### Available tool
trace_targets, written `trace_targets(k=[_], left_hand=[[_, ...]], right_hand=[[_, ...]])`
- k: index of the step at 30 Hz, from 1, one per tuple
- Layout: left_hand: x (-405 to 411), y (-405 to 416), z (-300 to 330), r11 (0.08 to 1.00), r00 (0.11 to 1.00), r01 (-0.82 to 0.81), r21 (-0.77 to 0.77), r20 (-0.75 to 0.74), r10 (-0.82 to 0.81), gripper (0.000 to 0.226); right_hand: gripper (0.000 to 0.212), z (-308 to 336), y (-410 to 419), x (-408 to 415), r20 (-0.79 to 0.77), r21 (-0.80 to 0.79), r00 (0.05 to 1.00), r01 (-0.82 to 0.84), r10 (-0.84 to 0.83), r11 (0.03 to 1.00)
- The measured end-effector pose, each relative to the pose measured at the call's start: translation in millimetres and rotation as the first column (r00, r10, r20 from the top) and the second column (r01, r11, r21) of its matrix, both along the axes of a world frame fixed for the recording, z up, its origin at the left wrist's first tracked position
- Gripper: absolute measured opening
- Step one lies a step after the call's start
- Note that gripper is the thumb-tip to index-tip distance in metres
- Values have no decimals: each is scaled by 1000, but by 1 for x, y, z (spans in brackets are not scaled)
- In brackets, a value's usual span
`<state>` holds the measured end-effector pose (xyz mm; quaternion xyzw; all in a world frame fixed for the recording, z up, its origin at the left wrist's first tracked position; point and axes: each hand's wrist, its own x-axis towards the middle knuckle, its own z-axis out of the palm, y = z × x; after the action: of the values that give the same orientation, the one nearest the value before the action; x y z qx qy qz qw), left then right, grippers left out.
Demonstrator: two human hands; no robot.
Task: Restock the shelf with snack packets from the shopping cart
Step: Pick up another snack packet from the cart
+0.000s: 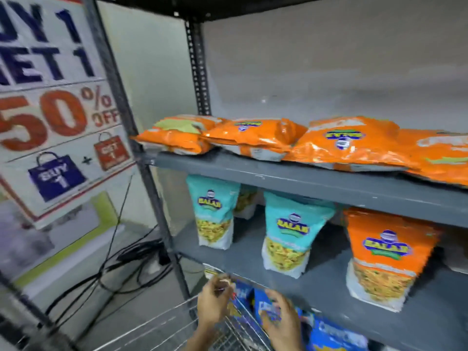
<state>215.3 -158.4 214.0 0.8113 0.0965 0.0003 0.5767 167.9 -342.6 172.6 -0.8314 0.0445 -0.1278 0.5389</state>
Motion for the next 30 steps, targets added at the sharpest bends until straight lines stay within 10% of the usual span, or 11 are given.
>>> trace_targets(k=[8, 13, 21, 30], left_hand=[[97, 80, 16, 996, 996, -88, 34, 2, 88, 43], [161, 89, 8, 999, 998, -43, 11, -52, 43, 54], [188, 78, -21, 999, 1000, -16, -38, 0, 16, 53], [174, 73, -25, 998, 998, -5, -67, 63, 9, 47]], right_hand=[[55, 13, 60, 126, -328, 148, 917, -187, 227, 971], [99, 2, 77, 205, -306, 183, 929, -159, 210, 970], [60, -9, 83, 247, -240, 212, 952, -139, 189, 967], [79, 1, 78, 224, -234, 258, 959, -96, 159, 961]])
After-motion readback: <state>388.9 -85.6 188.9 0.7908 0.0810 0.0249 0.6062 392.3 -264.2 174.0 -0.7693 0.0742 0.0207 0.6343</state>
